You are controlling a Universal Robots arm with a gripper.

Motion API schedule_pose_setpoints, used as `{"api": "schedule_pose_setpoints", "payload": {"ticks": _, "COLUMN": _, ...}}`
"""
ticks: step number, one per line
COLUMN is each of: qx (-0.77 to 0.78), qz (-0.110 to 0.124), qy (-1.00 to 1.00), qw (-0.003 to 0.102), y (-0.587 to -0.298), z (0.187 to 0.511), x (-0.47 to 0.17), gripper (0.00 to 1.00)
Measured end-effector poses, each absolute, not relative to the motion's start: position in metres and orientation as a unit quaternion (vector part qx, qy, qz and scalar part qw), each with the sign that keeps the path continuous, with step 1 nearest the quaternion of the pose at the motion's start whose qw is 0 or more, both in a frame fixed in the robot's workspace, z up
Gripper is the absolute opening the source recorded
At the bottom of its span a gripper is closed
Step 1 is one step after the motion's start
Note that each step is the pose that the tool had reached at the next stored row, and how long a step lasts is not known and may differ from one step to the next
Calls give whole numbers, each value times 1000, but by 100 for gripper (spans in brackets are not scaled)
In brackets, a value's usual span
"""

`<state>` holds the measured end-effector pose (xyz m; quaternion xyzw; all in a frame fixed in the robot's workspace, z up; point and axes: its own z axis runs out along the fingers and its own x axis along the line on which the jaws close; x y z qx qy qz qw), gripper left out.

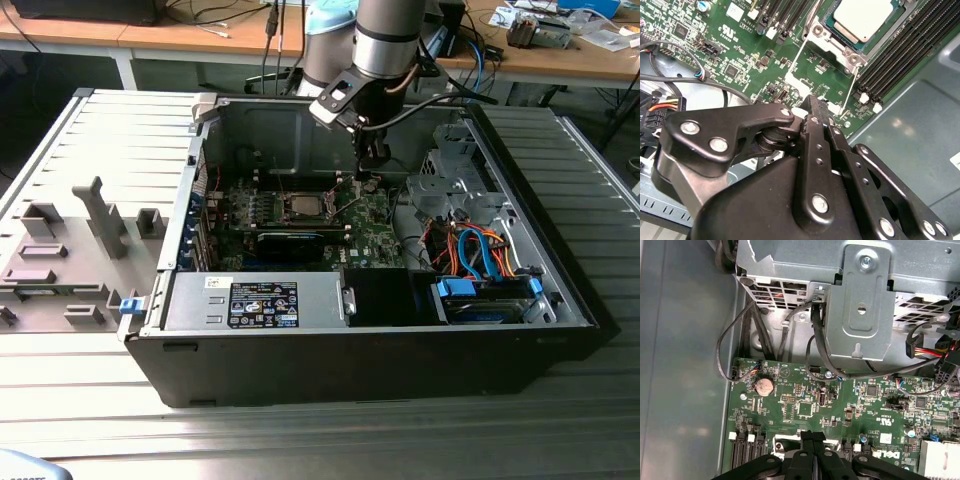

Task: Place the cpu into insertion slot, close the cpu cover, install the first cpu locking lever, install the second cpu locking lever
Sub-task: 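Close the cpu cover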

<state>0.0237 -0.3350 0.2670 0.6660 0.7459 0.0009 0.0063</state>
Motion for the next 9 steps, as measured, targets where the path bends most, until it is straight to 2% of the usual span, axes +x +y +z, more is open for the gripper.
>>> {"api": "schedule_pose_setpoints", "payload": {"ticks": 9, "qx": 666, "qz": 1, "qy": 746, "qw": 6, "y": -335, "z": 266, "x": 29, "gripper": 11}}
